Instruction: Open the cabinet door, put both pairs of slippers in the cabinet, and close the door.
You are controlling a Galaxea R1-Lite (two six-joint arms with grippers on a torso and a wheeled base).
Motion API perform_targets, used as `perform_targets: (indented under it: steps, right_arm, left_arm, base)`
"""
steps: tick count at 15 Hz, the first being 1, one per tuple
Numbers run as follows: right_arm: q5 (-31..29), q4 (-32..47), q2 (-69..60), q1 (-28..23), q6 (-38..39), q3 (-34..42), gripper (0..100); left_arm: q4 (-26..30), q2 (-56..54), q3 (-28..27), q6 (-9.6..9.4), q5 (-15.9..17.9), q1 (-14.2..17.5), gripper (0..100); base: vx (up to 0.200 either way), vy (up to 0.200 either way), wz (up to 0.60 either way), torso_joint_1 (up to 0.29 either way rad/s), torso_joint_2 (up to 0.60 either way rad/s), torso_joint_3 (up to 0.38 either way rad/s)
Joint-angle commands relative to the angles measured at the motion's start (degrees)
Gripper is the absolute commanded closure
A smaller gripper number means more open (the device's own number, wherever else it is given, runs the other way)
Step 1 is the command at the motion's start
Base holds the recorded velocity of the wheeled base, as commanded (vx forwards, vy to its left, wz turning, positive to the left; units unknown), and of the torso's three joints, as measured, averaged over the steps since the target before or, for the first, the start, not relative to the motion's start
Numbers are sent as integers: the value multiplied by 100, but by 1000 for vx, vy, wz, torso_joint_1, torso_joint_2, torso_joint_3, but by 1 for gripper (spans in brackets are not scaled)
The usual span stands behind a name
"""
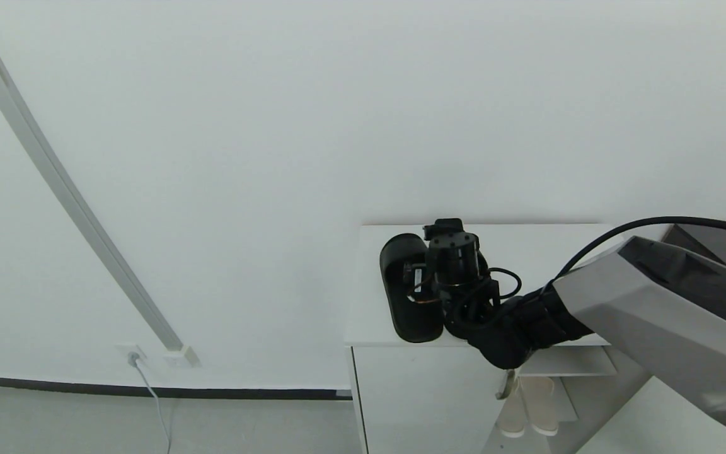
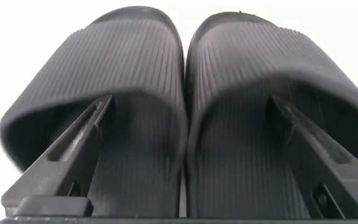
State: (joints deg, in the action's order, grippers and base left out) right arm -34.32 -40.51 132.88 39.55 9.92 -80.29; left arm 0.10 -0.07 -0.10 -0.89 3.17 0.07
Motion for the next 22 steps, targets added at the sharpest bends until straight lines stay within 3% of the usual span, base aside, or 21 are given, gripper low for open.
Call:
perform_targets:
  steps: [1, 5, 6, 16, 22]
  right_arm:
    - [4, 87, 265, -79, 1, -365, 0]
    - [13, 430, 441, -158, -8, -892, 0]
    - [4, 491, 458, -158, -8, -962, 100]
    - [30, 491, 256, -149, -52, -919, 100]
    - [399, 403, -1062, 88, -157, 435, 100]
  left_arm:
    - [-1, 7, 1, 1, -1, 1, 100]
    - [-1, 7, 1, 1, -1, 1, 100]
    - [-1, 7, 1, 1, -9, 1, 100]
    - [-1, 7, 1, 1, -9, 1, 100]
    - [-1, 7, 1, 1, -1, 1, 100]
  base:
    - [0, 0, 0, 0, 0, 0]
    - [0, 0, 0, 0, 0, 0]
    - [0, 0, 0, 0, 0, 0]
    - [0, 0, 0, 0, 0, 0]
    - [0, 0, 0, 0, 0, 0]
